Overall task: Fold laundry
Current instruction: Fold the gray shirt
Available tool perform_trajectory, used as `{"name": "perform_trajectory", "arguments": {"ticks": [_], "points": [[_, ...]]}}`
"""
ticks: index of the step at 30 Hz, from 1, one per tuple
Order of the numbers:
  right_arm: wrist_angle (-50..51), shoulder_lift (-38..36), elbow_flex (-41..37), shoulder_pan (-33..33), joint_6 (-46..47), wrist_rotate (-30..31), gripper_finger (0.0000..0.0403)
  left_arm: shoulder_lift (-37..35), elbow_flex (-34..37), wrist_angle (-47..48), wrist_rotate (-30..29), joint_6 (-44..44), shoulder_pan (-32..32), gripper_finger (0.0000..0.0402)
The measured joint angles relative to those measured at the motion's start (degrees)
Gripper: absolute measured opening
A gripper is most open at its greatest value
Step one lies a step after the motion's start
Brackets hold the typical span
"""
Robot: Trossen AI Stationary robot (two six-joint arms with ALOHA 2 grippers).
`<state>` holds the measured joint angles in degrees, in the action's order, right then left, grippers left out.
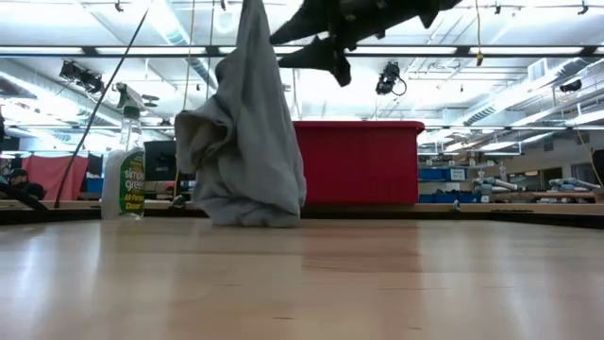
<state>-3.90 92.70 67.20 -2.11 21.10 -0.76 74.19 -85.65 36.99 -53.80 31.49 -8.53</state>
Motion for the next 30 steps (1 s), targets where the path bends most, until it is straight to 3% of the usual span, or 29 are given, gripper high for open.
{"name": "perform_trajectory", "arguments": {"ticks": [6, 12, 17, 27, 30], "points": [[-2.1, 3.0, 0.0, 2.7, -6.1, 17.6, 0.0190, 0.0, 0.0, -2.9, 4.8, -7.1, 2.1, 0.0000], [-8.4, 7.3, 0.0, 2.2, -8.0, 14.0, 0.0190, -0.1, 0.0, -3.0, 5.7, -10.8, 3.2, 0.0000], [-6.5, 6.5, 0.0, 2.8, -4.3, 10.9, 0.0190, -1.2, 0.0, -2.9, 8.1, -14.0, 4.3, 0.0000], [-4.2, 1.3, 0.0, 7.7, -6.2, 20.2, 0.0190, -2.7, 0.0, -3.7, 8.6, -17.7, 4.2, 0.0000], [-4.6, 0.6, 0.0, 7.8, -7.3, 20.3, 0.0190, -3.2, 0.0, -4.3, 8.7, -17.8, 4.2, 0.0000]]}}
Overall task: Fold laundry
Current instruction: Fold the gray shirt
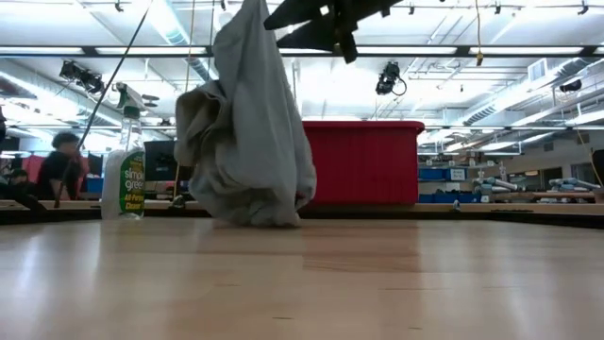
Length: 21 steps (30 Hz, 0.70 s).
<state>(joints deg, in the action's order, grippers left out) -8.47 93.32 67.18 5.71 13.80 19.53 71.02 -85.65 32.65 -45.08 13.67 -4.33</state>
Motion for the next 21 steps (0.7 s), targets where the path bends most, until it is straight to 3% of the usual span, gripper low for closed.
{"name": "perform_trajectory", "arguments": {"ticks": [6, 14, 21], "points": [[-3.3, 1.4, 0.0, -0.6, -6.2, 0.2, 0.0190, -0.8, 0.0, -5.1, 0.0, -3.2, 0.1, 0.0000], [-16.3, 1.1, 0.0, -1.2, -19.4, 2.0, 0.0190, -0.8, 0.0, -17.3, 0.0, -14.7, 0.1, 0.0000], [-19.3, 0.8, 0.0, 0.4, -29.6, 4.4, 0.0190, -0.7, 0.0, -26.7, 0.0, -18.5, -1.0, 0.0000]]}}
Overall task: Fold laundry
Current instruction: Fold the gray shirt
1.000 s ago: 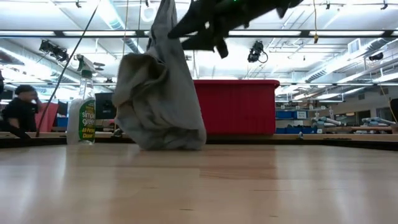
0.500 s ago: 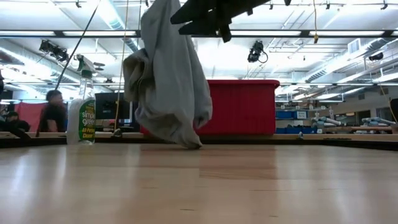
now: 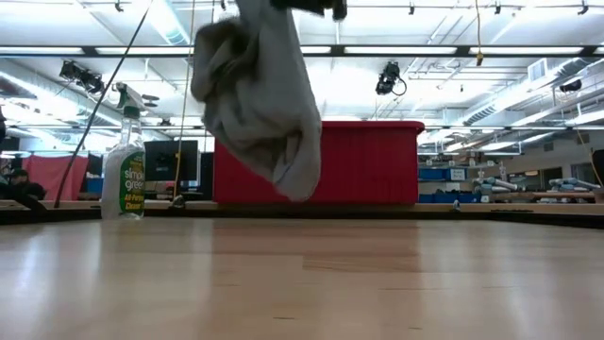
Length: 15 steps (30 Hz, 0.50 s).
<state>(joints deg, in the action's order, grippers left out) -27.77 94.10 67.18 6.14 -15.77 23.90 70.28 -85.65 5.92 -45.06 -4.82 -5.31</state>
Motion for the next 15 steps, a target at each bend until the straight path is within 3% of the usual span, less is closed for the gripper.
{"name": "perform_trajectory", "arguments": {"ticks": [8, 12, 15], "points": [[-1.6, 0.2, 0.0, 1.3, -4.4, 4.1, 0.0190, 0.2, 0.0, -5.3, 0.0, -5.3, -1.0, 0.0000], [-4.2, 0.2, 0.0, 1.4, -3.7, 10.4, 0.0190, 0.3, 0.0, -5.3, 0.0, -5.3, -1.0, 0.0000], [-6.8, 0.2, 0.0, 0.2, -1.1, 9.4, 0.0187, 0.3, 0.0, -5.3, 0.0, -5.3, -1.0, 0.0000]]}}
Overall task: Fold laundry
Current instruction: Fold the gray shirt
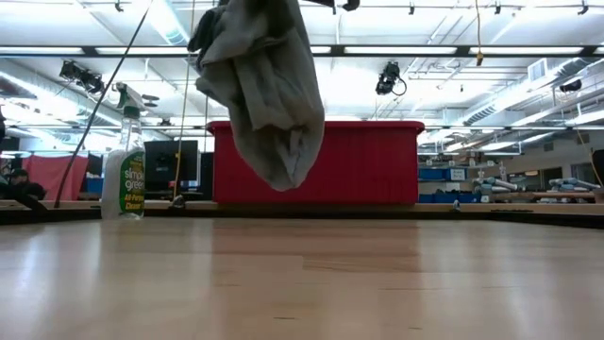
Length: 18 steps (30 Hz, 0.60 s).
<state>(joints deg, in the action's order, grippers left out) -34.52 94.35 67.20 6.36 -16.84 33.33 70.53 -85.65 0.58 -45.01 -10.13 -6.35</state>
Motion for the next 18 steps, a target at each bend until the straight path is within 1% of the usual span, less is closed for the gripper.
{"name": "perform_trajectory", "arguments": {"ticks": [2, 4, 5, 8, 9, 10, 11, 14, 16, 18], "points": [[-1.6, 0.0, 0.0, -0.6, 1.0, -3.0, 0.0178, 0.0, 0.0, 0.0, 0.0, 0.0, 0.0, 0.0000], [-1.6, 0.0, 0.0, -0.9, 2.6, -3.1, 0.0156, 0.0, 0.0, -0.4, 0.0, -0.2, 0.0, 0.0000], [-1.2, 0.0, 0.0, -1.1, 3.3, -2.1, 0.0140, 0.0, 0.0, -0.6, 0.0, -0.7, 0.0, 0.0000], [1.2, -0.5, 0.0, -1.2, 3.6, 1.4, 0.0069, 0.0, 0.0, -0.8, 0.0, -4.4, 0.0, 0.0000], [3.0, -1.2, 0.0, -1.3, 3.6, 2.3, 0.0040, 0.0, 0.0, -0.8, -0.2, -6.2, 0.0, 0.0000], [5.4, -2.1, 0.0, -1.3, 3.6, 3.0, 0.0021, 0.0, 0.0, -0.7, -0.8, -8.1, -0.2, 0.0000], [7.7, -3.2, 0.0, -1.3, 3.5, 3.5, 0.0015, -0.1, 0.0, -0.2, -1.8, -9.8, -0.6, 0.0000], [16.4, -8.0, 0.0, -0.5, 4.2, 5.2, 0.0011, -1.0, 0.0, 3.5, -3.6, -13.6, -2.3, 0.0000], [23.0, -12.3, 0.0, -0.2, 4.3, 5.3, 0.0007, -1.7, 0.0, 7.0, -3.9, -13.7, -3.3, 0.0000], [30.4, -16.6, 0.8, -0.3, 5.3, 5.5, 0.0007, -1.9, 0.0, 12.3, -4.0, -11.4, -4.6, 0.0000]]}}
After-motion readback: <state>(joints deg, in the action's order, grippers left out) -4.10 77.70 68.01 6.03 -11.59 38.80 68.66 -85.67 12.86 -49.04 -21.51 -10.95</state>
